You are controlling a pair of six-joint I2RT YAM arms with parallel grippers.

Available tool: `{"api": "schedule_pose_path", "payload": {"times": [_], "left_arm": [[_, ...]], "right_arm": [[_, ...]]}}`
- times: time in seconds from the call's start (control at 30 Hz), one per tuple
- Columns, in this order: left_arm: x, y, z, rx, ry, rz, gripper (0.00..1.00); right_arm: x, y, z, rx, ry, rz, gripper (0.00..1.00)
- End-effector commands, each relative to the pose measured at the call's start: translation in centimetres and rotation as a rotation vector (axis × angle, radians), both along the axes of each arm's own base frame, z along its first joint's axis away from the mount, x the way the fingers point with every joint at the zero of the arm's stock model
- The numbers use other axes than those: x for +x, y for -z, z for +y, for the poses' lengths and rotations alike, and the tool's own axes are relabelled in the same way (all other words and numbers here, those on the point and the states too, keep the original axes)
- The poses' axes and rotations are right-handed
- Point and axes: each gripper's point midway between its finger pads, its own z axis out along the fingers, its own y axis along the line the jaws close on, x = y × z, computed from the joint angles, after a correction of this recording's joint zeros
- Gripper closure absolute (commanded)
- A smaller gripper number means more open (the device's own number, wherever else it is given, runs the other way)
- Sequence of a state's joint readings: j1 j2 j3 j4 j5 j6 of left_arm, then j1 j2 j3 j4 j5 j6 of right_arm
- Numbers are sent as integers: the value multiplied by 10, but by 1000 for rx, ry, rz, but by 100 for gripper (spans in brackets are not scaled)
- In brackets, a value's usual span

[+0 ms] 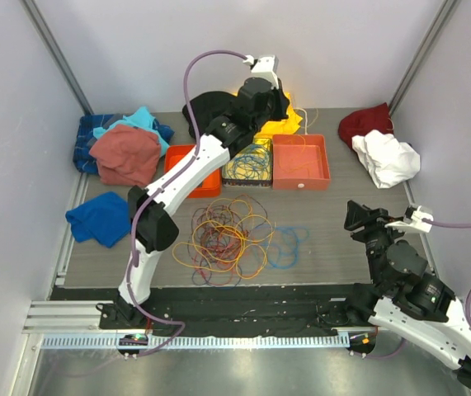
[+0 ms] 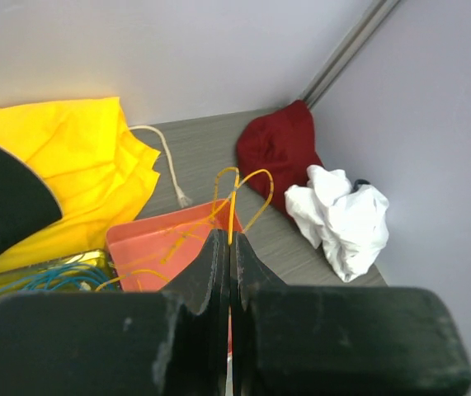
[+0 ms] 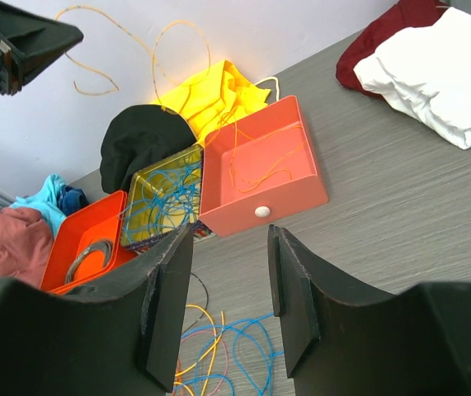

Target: Untangle the cables

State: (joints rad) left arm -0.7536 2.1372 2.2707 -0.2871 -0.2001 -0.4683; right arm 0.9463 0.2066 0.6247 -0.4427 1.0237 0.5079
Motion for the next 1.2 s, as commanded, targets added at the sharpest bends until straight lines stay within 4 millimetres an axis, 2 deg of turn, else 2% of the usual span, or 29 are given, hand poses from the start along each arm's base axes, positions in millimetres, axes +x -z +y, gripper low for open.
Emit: {"api": "schedule_pose_path", "payload": {"times": [0.0,0.07,0.17,0.37,0.73,0.87,1.0,1.17], "left_arm": [[4,-51,-15,-138,43,-149,99],[7,-48,-18,-146,43,-148,98],[13,-28,-25,-125,50,-120,98],[20,30,-34,-59,56,-27,100],[32,122,-29,107,5,107,100],[32,154,-36,131,21,168,100],[27,174,-42,126,52,215,99],[27,178,-45,126,62,218,97]], "right_arm": [[0,-2,-6,49,35,-17,51],[-1,-2,-7,48,41,-18,51],[0,-1,-7,49,41,-17,51],[-1,0,-8,48,47,-15,51],[0,4,-9,37,58,-5,51],[0,5,-9,34,60,-1,51],[1,6,-8,25,63,5,51],[2,8,-7,12,64,13,51]]}}
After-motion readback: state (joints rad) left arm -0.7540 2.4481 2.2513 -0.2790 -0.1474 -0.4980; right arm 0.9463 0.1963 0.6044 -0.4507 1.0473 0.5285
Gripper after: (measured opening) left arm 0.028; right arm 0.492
